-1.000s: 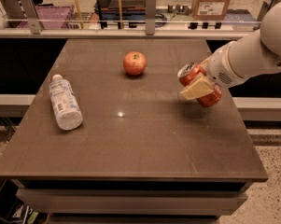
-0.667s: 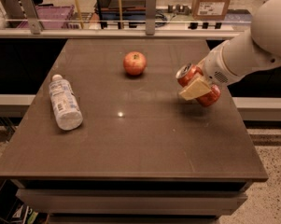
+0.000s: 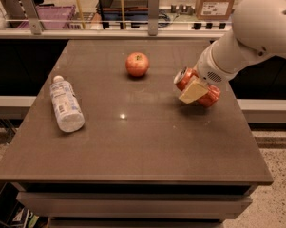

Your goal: Knock coke can over

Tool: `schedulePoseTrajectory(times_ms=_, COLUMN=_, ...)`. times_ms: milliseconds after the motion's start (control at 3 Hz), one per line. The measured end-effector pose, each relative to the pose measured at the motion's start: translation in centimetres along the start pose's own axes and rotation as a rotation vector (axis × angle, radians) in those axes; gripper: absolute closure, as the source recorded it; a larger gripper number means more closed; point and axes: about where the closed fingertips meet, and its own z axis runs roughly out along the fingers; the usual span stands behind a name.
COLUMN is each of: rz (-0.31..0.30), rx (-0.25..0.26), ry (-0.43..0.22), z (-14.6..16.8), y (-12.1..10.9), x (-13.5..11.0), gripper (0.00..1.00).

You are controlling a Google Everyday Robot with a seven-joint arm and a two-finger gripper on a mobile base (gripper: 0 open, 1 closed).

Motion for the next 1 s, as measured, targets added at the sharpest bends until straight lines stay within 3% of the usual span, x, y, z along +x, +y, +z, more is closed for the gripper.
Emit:
schedulePoseTrajectory(times_ms=333, rz=-0.027, rx=-0.020, ry=0.058, z=0.88, y=0.56, x=0.21, gripper=1.00)
schedulePoseTrajectory(times_ms=1000, rz=-0.030, rx=-0.035, ry=0.081, z=1.08, y=0.85, x=0.44, gripper=1.00)
